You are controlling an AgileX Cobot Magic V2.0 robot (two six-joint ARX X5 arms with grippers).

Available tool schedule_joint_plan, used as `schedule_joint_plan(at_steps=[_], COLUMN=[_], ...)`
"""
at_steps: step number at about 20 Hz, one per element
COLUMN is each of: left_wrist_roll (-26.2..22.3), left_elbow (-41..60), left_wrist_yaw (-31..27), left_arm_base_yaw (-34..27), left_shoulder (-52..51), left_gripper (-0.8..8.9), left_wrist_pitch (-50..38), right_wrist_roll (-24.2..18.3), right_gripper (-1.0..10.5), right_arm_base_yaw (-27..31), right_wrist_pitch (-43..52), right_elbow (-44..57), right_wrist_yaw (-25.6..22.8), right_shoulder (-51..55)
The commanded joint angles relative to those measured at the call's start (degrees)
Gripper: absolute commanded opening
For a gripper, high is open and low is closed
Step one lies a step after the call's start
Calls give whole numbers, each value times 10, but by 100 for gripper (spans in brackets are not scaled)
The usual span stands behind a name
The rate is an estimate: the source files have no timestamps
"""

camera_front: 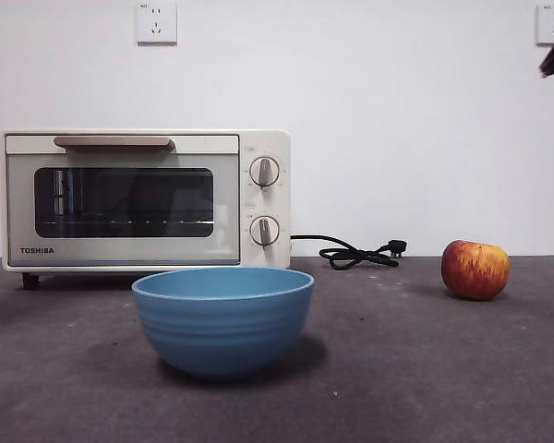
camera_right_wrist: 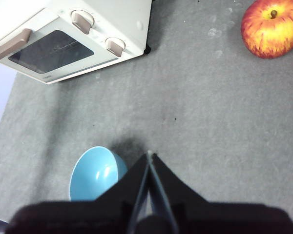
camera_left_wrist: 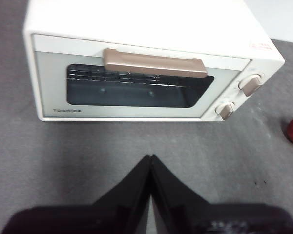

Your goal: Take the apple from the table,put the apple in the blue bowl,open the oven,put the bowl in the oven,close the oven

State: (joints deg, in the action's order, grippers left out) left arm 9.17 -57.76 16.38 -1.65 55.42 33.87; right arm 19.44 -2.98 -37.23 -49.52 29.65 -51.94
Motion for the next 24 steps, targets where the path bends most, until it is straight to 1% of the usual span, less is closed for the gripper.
schedule_joint_plan(at_steps=[1, 2, 4, 5, 7, 10, 11, 12, 14, 17, 19, 24], left_wrist_roll=[-8, -8, -11, -15, -22, -30, -34, -37, -38, -39, -44, -43], left_elbow=[-2, -2, -2, -2, -2, -2, -2, -2, -2, -2, -2, -2], left_wrist_yaw=[8, 9, 20, 23, 22, 23, 23, 23, 23, 31, 51, 50], left_arm_base_yaw=[2, 2, 2, 2, 2, 2, 2, 2, 2, 3, 3, 21], left_shoulder=[16, 20, 26, 28, 31, 31, 31, 31, 31, 31, 31, 31], left_gripper=[-5, -5, -5, -5, -5, -5, -5, -5, -5, -5, -5, -5], left_wrist_pitch=[2, 6, 19, 25, 36, 53, 59, 69, 90, 116, 129, 150], right_wrist_roll=[-20, -22, -43, -50, -64, -81, -81, -84, -94, -107, -107, -107], right_gripper=[0, 2, 9, 40, 180, 436, 525, 609, 627, 627, 627, 627], right_arm_base_yaw=[-1, -1, -1, -1, -1, -6, -7, -10, -18, -23, -24, -23], right_wrist_pitch=[5, 5, 3, 0, -3, -10, -12, -20, -40, -65, -65, -64], right_elbow=[-19, -28, -49, -62, -91, -141, -158, -185, -237, -310, -346, -402], right_wrist_yaw=[-8, -20, -46, -60, -72, -79, -92, -116, -160, -198, -203, -212], right_shoulder=[-38, -52, -82, -99, -136, -199, -222, -254, -317, -405, -454, -563])
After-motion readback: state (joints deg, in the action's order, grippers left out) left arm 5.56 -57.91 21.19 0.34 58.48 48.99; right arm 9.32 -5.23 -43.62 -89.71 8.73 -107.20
